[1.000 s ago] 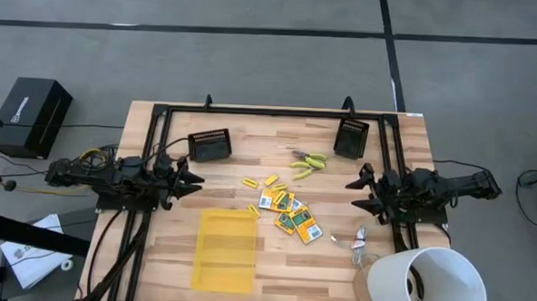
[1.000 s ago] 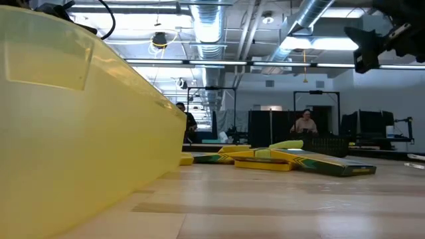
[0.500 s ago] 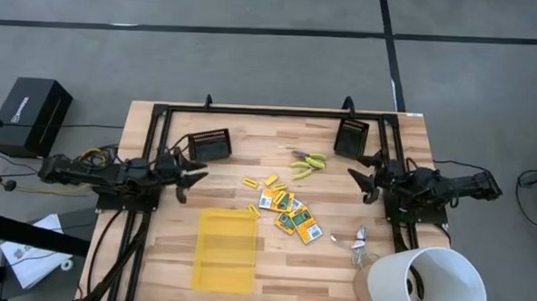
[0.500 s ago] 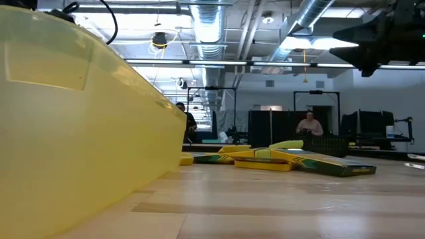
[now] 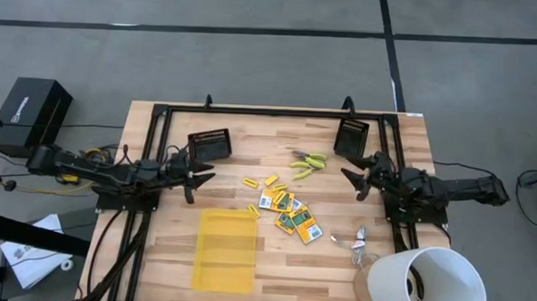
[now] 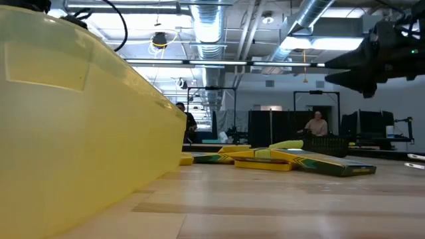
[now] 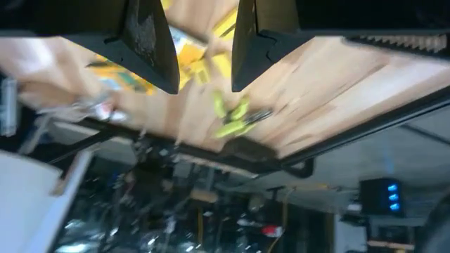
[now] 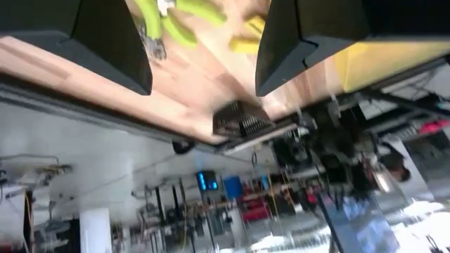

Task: Pick & Place School Supplies
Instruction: Put the yellow crayon box into the yellow bin

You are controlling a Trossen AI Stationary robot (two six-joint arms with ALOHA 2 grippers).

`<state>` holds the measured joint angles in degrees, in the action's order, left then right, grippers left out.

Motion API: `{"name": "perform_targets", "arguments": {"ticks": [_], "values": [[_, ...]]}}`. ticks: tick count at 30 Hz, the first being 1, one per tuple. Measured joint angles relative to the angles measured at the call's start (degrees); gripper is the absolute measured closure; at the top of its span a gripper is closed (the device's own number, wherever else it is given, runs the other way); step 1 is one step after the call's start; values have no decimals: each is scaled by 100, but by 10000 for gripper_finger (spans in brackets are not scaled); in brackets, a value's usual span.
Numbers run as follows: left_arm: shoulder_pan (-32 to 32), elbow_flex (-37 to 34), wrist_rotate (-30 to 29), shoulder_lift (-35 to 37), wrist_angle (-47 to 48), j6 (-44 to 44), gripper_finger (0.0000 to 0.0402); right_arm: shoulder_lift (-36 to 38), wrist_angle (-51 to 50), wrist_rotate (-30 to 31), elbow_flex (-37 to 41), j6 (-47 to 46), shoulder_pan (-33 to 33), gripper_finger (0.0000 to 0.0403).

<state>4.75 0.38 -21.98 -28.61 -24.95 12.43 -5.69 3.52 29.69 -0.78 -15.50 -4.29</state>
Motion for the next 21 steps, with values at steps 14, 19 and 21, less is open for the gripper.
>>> {"name": "perform_targets", "arguments": {"ticks": [14,19,21], "values": [[-171,1401,486,-2727,-968,-735,275,-2377,2504,-128,-163,782,-249,159],[-516,2267,741,-3510,-983,-1048,275,-3613,2584,-317,-890,984,-89,159],[-597,2511,970,-3738,-986,-1049,275,-4126,2565,-417,-1280,1216,-78,159]]}}
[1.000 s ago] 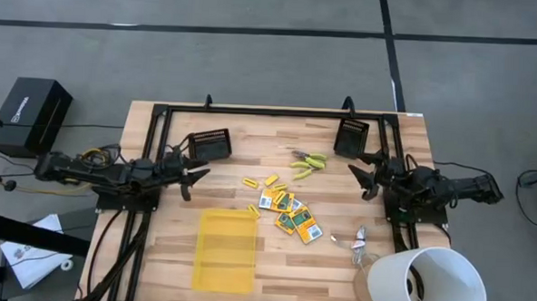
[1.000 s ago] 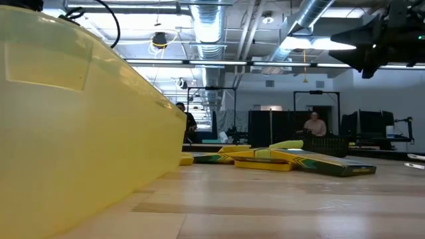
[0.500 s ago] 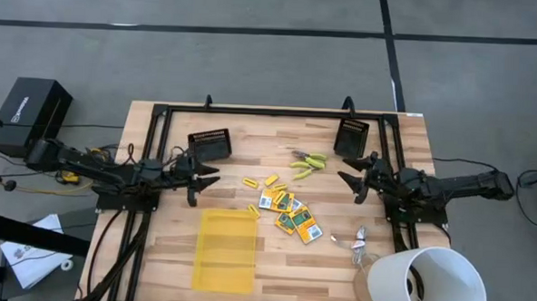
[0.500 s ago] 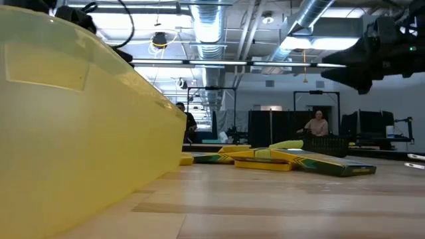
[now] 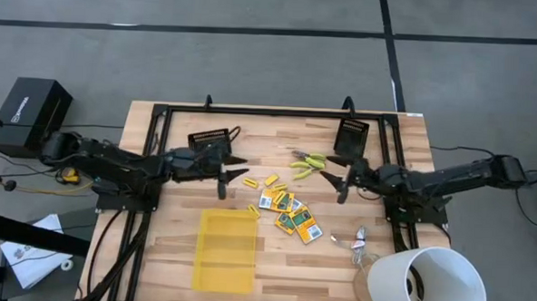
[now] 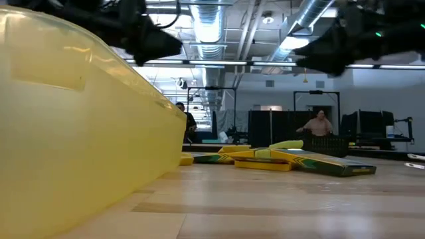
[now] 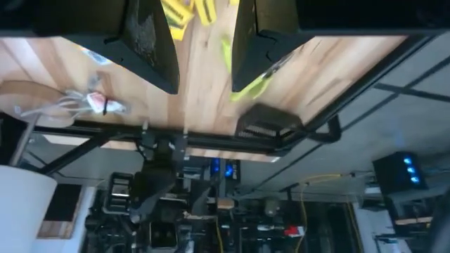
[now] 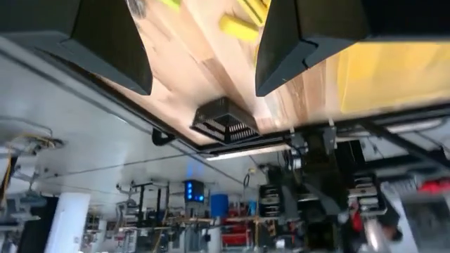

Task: Pick & Place School Supplies
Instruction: Put the yellow crayon box into the yellow bin

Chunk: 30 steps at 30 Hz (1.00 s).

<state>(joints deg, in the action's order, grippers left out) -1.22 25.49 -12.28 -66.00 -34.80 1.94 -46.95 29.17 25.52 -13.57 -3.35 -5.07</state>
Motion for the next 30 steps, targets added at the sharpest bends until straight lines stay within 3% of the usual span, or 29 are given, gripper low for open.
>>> {"name": "perform_targets", "arguments": {"ticks": [8,13,18,24,30], "values": [[-34,191,45,-193,587,201,275,-1744,-345,-61,-1374,464,33,159],[85,186,9,-149,1421,687,275,-2723,-1597,-652,-2057,-638,113,159],[315,184,22,-149,1476,773,275,-3570,-2376,-1249,-2421,-1478,131,159],[383,184,20,-146,1694,778,275,-4031,-2722,-1776,-2473,-2104,264,159],[383,184,20,-146,1838,809,275,-4017,-2752,-1999,-2475,-2372,505,159]]}}
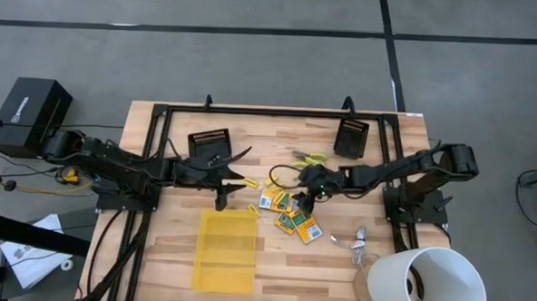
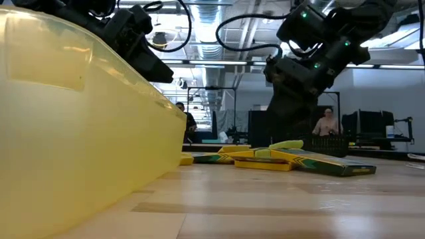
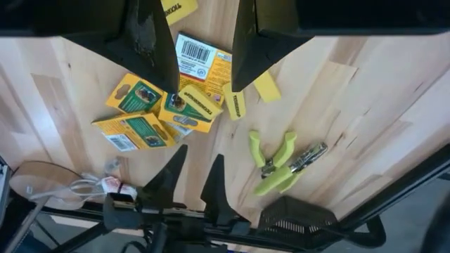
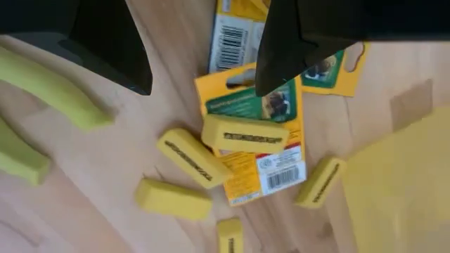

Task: Pick & Place School Supplies
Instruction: Put the yellow crayon box into the yellow bin

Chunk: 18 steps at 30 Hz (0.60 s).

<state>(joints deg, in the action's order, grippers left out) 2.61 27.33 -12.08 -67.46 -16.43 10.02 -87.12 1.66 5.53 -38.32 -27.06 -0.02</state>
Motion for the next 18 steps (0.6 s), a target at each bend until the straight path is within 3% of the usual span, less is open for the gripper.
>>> {"name": "perform_targets", "arguments": {"ticks": [18], "values": [[-15,0,245,0,126,138,275,-168,-113,-812,22,-1476,122,159]]}}
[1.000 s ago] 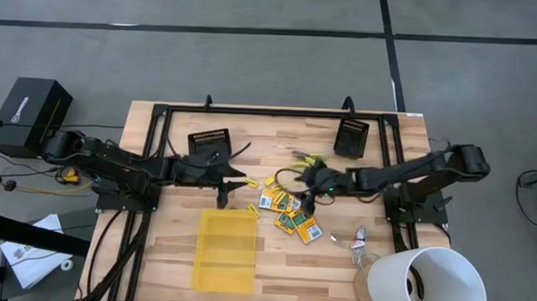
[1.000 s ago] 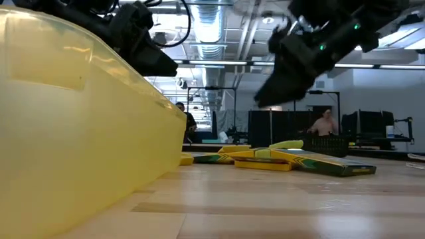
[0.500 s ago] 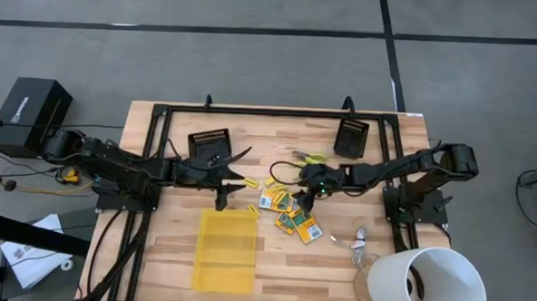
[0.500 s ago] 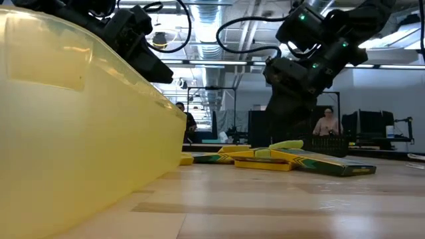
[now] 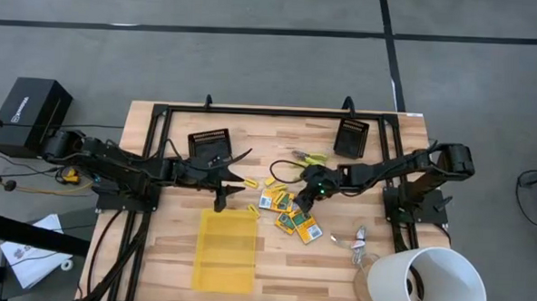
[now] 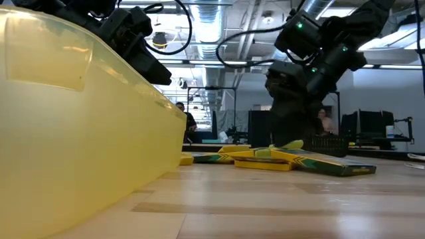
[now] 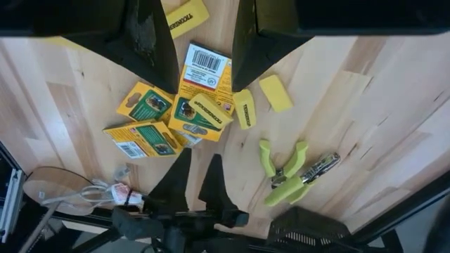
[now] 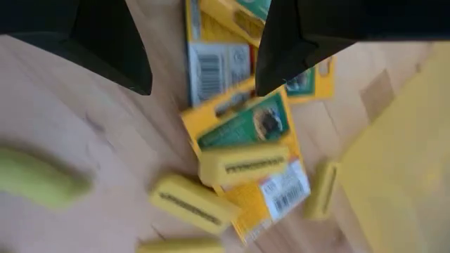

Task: Pick & Place School Supplies
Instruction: Put the yellow crayon box into the yellow bin

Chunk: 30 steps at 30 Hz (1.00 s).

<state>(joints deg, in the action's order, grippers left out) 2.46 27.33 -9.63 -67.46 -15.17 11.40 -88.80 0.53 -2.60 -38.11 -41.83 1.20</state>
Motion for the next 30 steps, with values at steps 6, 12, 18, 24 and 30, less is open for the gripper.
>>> {"name": "perform_targets", "arguments": {"ticks": [6,12,18,24,30], "values": [[0,0,124,0,15,2,275,-561,406,-117,-9,-311,-126,159],[4,0,149,1,17,2,275,-950,1300,-346,-20,-415,-137,159],[4,0,149,1,18,3,275,-860,1384,-378,-25,-255,-35,159],[4,0,144,1,19,64,275,-905,1555,-378,-31,-129,-21,180],[4,0,142,1,19,89,275,-909,1537,-379,-28,-32,-17,247]]}}
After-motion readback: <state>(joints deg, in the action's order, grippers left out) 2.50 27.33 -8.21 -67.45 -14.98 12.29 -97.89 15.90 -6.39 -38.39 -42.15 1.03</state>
